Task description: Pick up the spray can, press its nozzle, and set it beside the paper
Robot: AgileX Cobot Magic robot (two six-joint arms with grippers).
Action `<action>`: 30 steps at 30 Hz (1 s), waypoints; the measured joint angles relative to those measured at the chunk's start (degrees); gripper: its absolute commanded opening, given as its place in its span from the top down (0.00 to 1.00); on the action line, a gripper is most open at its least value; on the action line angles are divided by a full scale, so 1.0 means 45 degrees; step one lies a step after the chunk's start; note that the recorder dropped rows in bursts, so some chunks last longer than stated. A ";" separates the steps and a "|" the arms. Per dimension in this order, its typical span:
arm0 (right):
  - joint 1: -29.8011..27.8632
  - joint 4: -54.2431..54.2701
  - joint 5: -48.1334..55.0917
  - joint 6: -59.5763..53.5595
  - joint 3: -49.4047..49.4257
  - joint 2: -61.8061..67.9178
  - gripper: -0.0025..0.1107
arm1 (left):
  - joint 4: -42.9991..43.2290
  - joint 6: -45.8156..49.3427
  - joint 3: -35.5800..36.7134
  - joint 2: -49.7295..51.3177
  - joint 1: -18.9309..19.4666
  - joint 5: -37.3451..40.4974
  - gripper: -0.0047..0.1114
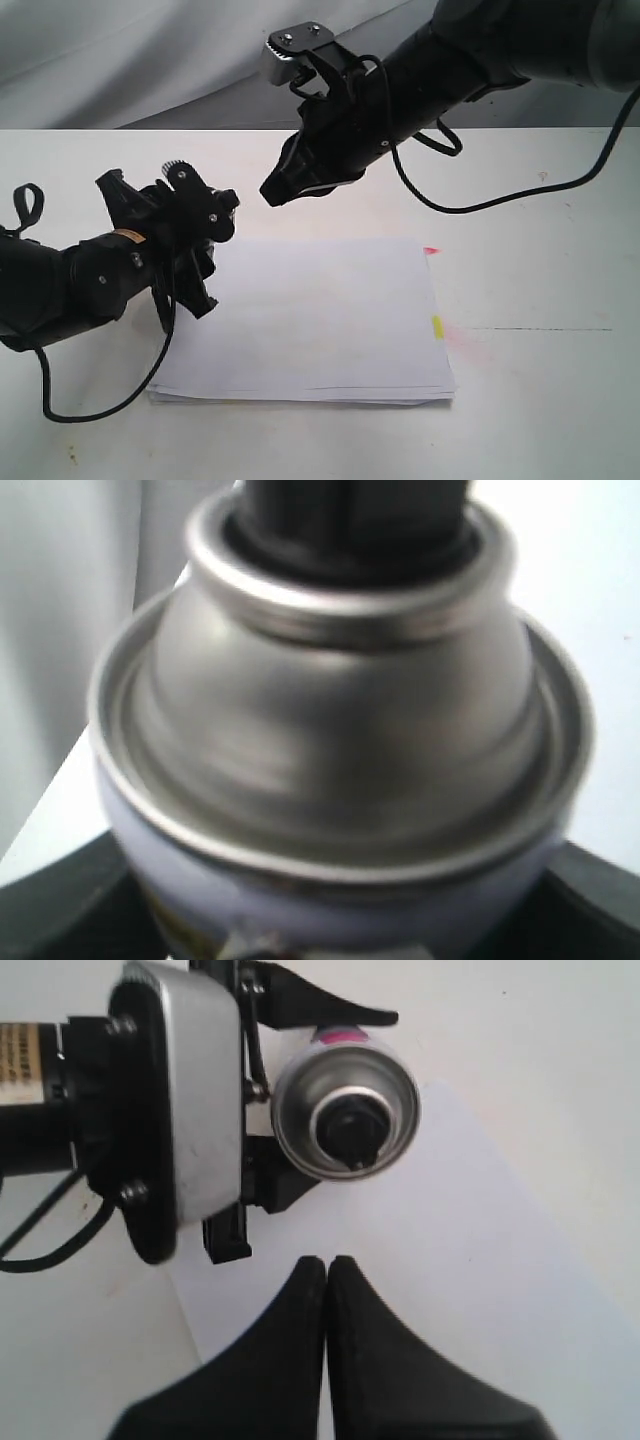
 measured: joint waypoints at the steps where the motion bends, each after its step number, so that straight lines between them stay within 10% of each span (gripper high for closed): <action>1: 0.0000 -0.0115 0.0027 0.0162 0.0000 0.0000 0.98 | -0.0151 -0.0201 0.0000 -0.0171 0.0000 0.0000 0.96; 18: 0.0000 -0.0392 0.0207 0.0748 0.2153 -0.3919 0.98 | 0.1710 -0.9595 0.0063 -0.4185 0.2804 0.2471 0.96; 30: 0.0000 -0.0392 0.0044 0.1150 0.3248 -0.7303 0.98 | 0.3819 -1.2719 0.2189 -0.3599 0.2872 -0.0995 0.96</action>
